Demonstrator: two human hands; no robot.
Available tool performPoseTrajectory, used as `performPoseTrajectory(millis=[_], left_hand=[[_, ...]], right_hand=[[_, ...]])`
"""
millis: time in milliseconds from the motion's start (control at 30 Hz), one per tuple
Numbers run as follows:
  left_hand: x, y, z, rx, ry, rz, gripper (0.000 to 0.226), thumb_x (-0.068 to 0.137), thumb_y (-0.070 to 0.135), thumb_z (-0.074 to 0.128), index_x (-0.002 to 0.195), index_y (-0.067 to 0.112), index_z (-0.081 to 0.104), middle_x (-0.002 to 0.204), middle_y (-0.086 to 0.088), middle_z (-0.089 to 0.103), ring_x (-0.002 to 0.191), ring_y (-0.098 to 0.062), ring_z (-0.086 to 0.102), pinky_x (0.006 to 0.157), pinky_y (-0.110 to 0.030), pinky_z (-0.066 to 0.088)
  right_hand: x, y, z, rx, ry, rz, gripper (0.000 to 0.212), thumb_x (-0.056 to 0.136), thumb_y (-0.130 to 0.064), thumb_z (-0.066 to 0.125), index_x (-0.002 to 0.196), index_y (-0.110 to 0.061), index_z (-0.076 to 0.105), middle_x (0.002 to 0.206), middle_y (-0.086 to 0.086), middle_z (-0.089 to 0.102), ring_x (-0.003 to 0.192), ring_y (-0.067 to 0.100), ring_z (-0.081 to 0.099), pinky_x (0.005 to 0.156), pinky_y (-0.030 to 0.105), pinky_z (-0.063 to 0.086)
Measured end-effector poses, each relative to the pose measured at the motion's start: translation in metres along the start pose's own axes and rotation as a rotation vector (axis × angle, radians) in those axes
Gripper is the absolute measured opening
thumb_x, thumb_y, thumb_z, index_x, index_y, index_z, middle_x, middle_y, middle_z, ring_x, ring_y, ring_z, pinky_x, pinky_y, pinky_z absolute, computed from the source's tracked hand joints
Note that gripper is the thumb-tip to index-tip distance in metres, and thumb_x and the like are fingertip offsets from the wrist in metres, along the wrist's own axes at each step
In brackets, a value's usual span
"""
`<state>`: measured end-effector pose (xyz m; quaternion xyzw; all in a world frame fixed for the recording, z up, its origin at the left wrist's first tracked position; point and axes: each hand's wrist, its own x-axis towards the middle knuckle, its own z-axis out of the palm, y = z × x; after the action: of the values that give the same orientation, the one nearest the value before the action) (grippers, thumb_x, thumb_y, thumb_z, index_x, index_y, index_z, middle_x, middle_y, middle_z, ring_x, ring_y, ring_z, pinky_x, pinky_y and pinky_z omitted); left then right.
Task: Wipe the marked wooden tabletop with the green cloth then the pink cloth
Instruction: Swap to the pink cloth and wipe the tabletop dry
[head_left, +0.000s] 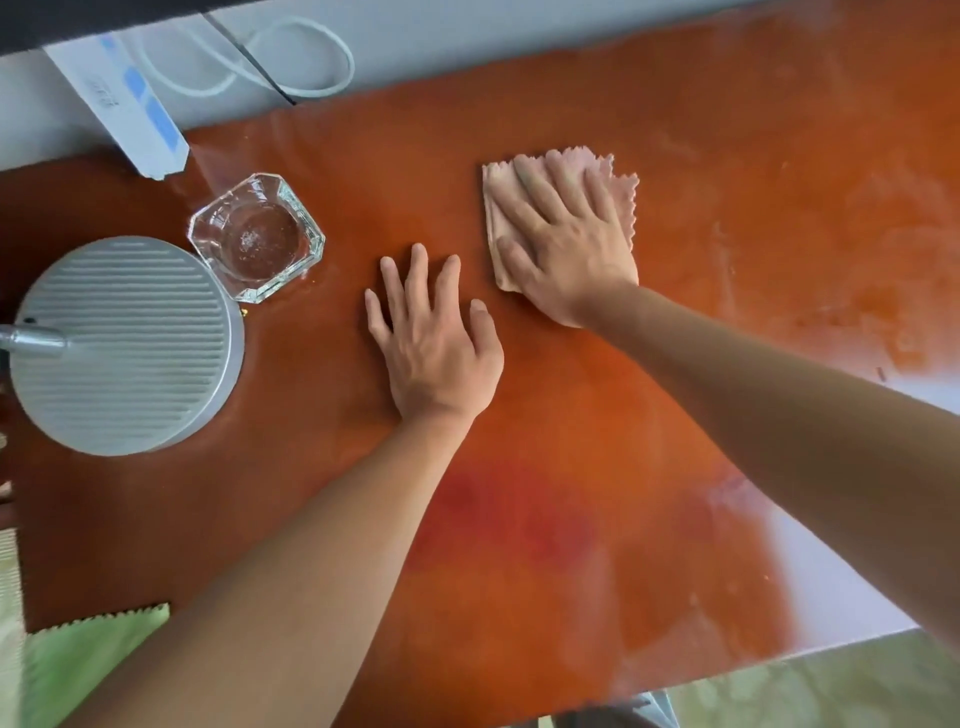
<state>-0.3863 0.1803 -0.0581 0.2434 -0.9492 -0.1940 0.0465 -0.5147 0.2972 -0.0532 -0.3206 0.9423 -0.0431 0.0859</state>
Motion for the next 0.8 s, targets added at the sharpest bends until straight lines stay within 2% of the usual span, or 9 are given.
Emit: performPoseTrajectory(millis=[167, 300, 467, 600, 800], left_hand=[[-0.001, -0.001, -0.006, -0.056, -0.014, 0.020, 0.051, 0.098, 0.030, 0.045, 0.148, 0.021, 0.051, 0.164, -0.005, 0.033, 0.156, -0.028, 0.015, 0.126, -0.050, 0.001], [-0.012, -0.005, -0.011, -0.020, -0.069, 0.087, 0.052, 0.099, 0.028, 0.049, 0.151, 0.020, 0.047, 0.165, -0.007, 0.031, 0.156, -0.027, 0.016, 0.127, -0.049, 0.004], [-0.096, -0.011, -0.010, 0.053, -0.125, 0.219, 0.052, 0.101, 0.029, 0.043, 0.152, 0.019, 0.045, 0.165, -0.008, 0.031, 0.155, -0.027, 0.020, 0.126, -0.049, 0.011], [-0.163, -0.011, -0.003, 0.064, -0.134, 0.254, 0.053, 0.100, 0.030, 0.041, 0.151, 0.018, 0.049, 0.163, -0.008, 0.036, 0.154, -0.028, 0.026, 0.125, -0.050, 0.015], [-0.179, -0.015, 0.001, 0.113, -0.129, 0.306, 0.055, 0.100, 0.031, 0.037, 0.152, 0.016, 0.047, 0.163, -0.010, 0.035, 0.153, -0.031, 0.027, 0.125, -0.051, 0.015]], right_hand=[[-0.041, -0.015, 0.005, 0.009, -0.010, 0.022, 0.067, 0.101, -0.050, 0.008, 0.164, -0.027, 0.010, 0.170, 0.005, 0.014, 0.158, 0.030, 0.003, 0.125, 0.054, 0.001], [-0.103, -0.032, 0.017, 0.058, -0.005, 0.046, 0.064, 0.104, -0.047, 0.014, 0.163, -0.024, 0.018, 0.170, 0.007, 0.017, 0.158, 0.031, 0.005, 0.125, 0.054, 0.004], [-0.186, -0.053, 0.035, 0.121, 0.033, 0.083, 0.060, 0.106, -0.046, 0.024, 0.161, -0.022, 0.028, 0.169, 0.008, 0.020, 0.157, 0.031, 0.008, 0.125, 0.056, 0.009], [-0.253, -0.064, 0.051, 0.125, 0.078, 0.106, 0.058, 0.106, -0.044, 0.031, 0.160, -0.023, 0.032, 0.168, 0.007, 0.023, 0.157, 0.032, 0.013, 0.124, 0.057, 0.015], [-0.286, -0.070, 0.059, 0.085, 0.100, 0.103, 0.058, 0.104, -0.043, 0.036, 0.158, -0.023, 0.035, 0.167, 0.008, 0.026, 0.156, 0.033, 0.017, 0.124, 0.056, 0.015]])
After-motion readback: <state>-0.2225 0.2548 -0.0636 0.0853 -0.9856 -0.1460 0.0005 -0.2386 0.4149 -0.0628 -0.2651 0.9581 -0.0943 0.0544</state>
